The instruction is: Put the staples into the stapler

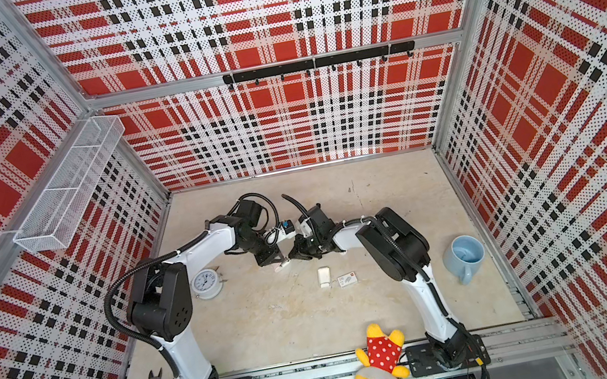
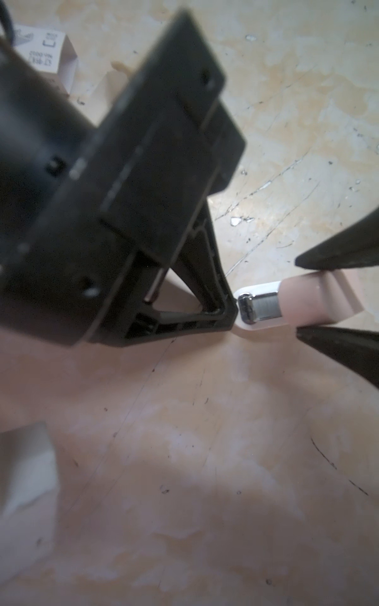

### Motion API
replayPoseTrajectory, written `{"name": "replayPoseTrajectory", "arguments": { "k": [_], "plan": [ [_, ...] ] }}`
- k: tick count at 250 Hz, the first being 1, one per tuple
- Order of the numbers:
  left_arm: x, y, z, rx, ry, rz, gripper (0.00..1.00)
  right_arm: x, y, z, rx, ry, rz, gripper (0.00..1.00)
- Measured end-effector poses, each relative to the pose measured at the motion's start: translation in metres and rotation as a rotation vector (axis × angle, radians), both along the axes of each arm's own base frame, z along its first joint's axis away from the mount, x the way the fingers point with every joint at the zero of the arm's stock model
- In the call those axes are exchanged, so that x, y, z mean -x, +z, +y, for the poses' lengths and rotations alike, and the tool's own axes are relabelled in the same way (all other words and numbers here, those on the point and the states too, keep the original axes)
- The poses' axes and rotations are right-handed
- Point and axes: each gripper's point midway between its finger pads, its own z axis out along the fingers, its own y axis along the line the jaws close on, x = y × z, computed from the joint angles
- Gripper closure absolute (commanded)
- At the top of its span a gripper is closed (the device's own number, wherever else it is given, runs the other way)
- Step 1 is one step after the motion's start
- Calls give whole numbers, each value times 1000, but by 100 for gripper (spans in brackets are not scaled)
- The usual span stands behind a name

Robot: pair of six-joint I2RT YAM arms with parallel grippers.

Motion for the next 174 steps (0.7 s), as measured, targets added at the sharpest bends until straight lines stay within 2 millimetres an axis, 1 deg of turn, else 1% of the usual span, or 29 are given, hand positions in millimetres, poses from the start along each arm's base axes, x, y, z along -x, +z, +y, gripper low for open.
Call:
{"name": "replayPoseTrajectory", "arguments": {
  "k": [18,39,60,73,97,138,174],
  "plan": [
    [0,0,0,-1,-1,-3,79,0,0,0,0,1,2,92],
    [-1,0,0,-3,-5,-7,81,1,0,0,0,2,3,92],
    [-1,0,0,-7,-9,-10,86,1,0,0,0,2,2,92],
    [-1,0,-1,-10,-13,-12,93,1,0,0,0,2,2,92],
    [-1,-2,-1,-20,-22,-16,98,1,0,0,1,2,3,92],
    [-3,-7,-4,-41,-34,-12,100,1,0,0,1,2,3,92],
    [-6,-11,-6,-64,-43,1,100,1,1,0,2,2,4,92]
  ]
}}
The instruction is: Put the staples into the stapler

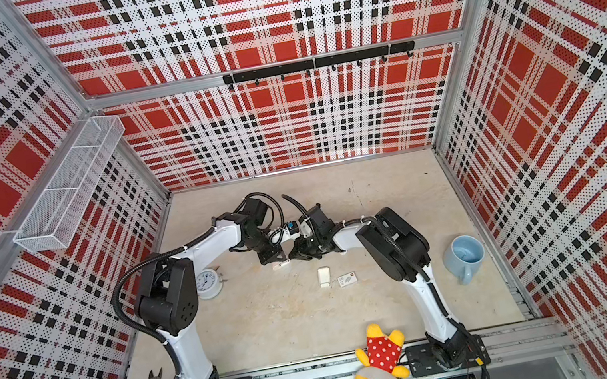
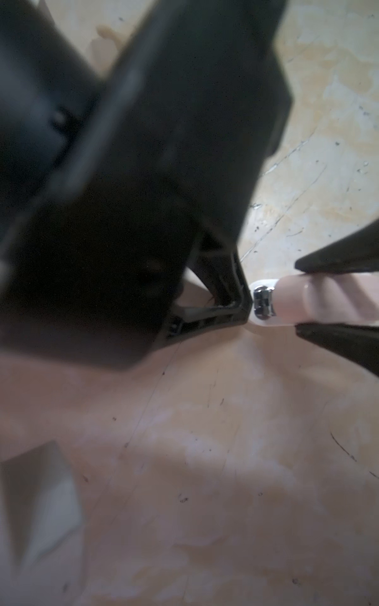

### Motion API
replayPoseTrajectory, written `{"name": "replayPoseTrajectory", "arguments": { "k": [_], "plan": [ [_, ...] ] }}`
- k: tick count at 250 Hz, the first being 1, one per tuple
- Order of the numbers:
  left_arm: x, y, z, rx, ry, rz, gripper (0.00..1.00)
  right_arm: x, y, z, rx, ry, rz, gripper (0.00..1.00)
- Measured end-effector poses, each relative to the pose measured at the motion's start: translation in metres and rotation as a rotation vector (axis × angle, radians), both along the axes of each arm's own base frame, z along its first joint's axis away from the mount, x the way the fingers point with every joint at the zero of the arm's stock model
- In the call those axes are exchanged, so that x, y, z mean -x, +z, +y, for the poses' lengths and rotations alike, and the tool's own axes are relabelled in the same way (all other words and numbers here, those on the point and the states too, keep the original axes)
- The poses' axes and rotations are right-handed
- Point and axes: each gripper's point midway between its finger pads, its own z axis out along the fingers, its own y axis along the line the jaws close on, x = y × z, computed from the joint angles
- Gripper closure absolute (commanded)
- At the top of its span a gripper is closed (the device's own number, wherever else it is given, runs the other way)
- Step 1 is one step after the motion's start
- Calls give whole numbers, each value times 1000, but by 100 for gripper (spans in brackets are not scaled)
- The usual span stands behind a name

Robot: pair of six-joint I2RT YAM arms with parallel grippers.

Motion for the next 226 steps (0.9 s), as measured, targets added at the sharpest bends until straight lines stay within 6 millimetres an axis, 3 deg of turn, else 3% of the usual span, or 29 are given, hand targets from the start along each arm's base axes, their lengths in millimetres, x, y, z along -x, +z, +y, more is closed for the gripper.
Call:
{"name": "replayPoseTrajectory", "arguments": {
  "k": [226],
  "plan": [
    [-3,-7,-2,-87,-44,23,100,1,-1,0,-15,-15,15,92]
  ]
}}
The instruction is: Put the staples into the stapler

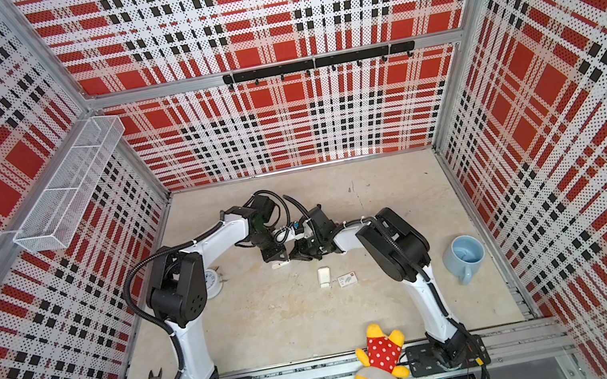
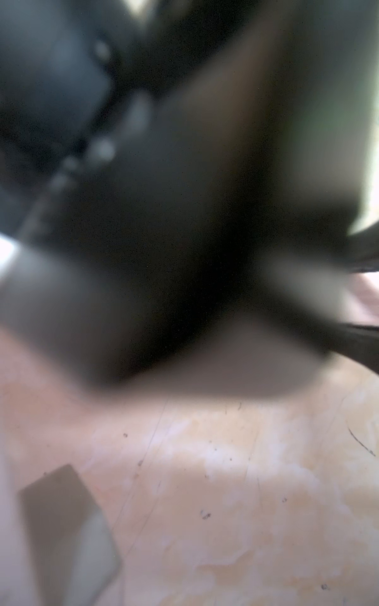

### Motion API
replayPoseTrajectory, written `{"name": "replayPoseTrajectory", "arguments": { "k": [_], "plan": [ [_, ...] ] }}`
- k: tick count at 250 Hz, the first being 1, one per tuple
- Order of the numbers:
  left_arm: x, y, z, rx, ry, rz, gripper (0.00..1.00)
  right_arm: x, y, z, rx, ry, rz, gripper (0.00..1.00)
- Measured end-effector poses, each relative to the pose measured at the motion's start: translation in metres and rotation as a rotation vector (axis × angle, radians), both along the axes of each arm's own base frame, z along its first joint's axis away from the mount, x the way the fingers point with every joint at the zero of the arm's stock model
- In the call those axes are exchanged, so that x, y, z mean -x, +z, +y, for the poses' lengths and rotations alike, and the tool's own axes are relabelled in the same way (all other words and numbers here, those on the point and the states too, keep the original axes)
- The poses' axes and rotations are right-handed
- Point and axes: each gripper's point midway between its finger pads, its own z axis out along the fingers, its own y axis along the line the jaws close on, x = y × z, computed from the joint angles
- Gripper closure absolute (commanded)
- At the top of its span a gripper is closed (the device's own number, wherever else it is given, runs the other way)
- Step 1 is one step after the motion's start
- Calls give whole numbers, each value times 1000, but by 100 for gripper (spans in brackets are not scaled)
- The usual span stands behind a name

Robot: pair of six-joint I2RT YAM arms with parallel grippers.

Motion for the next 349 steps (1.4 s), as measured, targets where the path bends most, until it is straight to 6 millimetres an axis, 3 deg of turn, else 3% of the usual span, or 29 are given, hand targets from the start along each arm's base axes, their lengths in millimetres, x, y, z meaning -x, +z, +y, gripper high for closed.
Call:
{"name": "replayPoseTrajectory", "arguments": {
  "k": [159,349],
  "plan": [
    [0,-1,1,-4,-8,-7,100,0,-2,-10,8,-5,6,90],
    [-8,2,-13,61,-20,-49,100,-16,1,-61,218,-31,24,85]
  ]
}}
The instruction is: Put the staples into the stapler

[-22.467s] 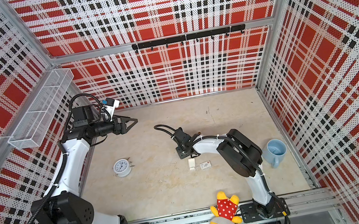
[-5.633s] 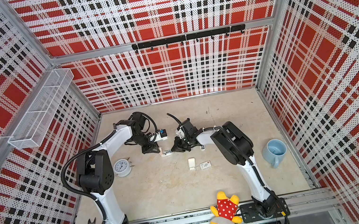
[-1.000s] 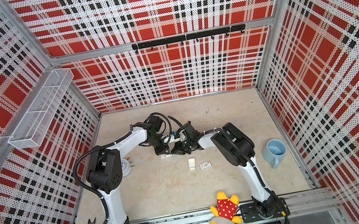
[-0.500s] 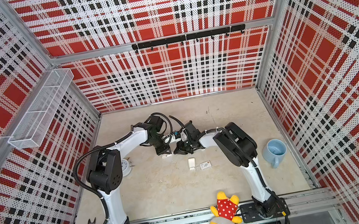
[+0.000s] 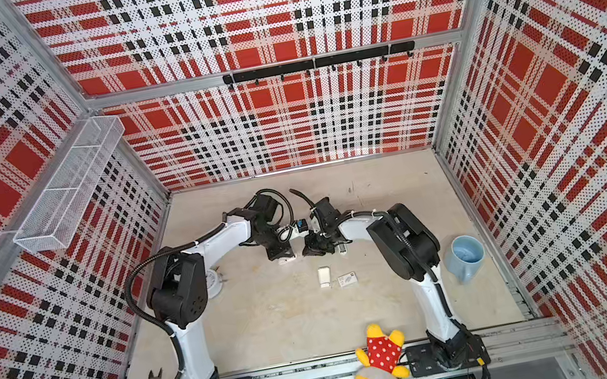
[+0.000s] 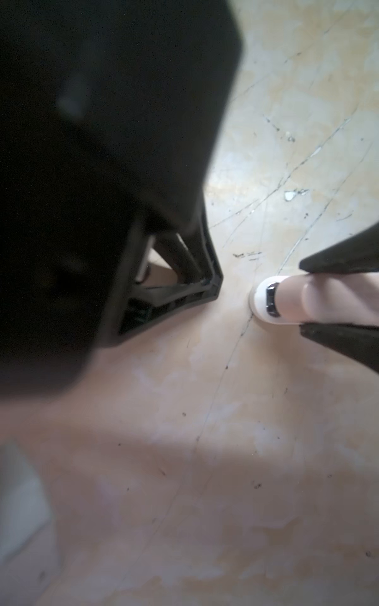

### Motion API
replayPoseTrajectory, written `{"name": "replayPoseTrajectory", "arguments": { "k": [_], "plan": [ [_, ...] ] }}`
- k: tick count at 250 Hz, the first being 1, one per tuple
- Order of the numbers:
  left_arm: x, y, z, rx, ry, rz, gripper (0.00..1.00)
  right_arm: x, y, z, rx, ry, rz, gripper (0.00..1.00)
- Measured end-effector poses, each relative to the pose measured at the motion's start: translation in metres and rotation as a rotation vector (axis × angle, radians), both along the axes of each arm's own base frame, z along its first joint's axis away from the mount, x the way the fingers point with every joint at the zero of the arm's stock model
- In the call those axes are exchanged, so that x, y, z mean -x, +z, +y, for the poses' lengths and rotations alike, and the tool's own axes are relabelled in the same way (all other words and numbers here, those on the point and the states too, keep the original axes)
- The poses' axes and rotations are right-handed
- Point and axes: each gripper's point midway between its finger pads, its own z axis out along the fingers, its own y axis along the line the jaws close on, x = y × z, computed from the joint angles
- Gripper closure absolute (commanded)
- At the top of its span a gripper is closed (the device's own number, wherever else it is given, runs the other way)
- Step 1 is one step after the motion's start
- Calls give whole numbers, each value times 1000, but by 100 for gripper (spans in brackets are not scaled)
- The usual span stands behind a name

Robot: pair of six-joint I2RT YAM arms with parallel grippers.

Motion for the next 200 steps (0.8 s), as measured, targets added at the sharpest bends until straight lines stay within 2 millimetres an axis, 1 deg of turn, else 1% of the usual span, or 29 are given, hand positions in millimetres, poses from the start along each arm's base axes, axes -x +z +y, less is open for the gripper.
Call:
{"name": "replayPoseTrajectory", "arguments": {
  "k": [41,60,94,121,144,172,200],
  "plan": [
    [1,-3,3,-9,5,3,100,-27,15,-18,55,-29,-57,85],
    [0,-3,4,-8,6,4,100,-35,20,-23,79,-34,-76,85],
    [0,-3,5,-6,8,7,100,-39,26,-22,84,-27,-97,85],
    [0,-3,5,-7,7,6,100,-40,30,-17,54,-29,-94,86],
    [0,-3,5,-7,6,5,100,-41,37,-17,46,-34,-103,86],
    [0,-4,5,-11,6,4,100,-42,57,-22,60,-49,-140,87],
    [1,-4,5,-20,3,1,100,-44,91,-31,72,-70,-213,87]
  ]
}}
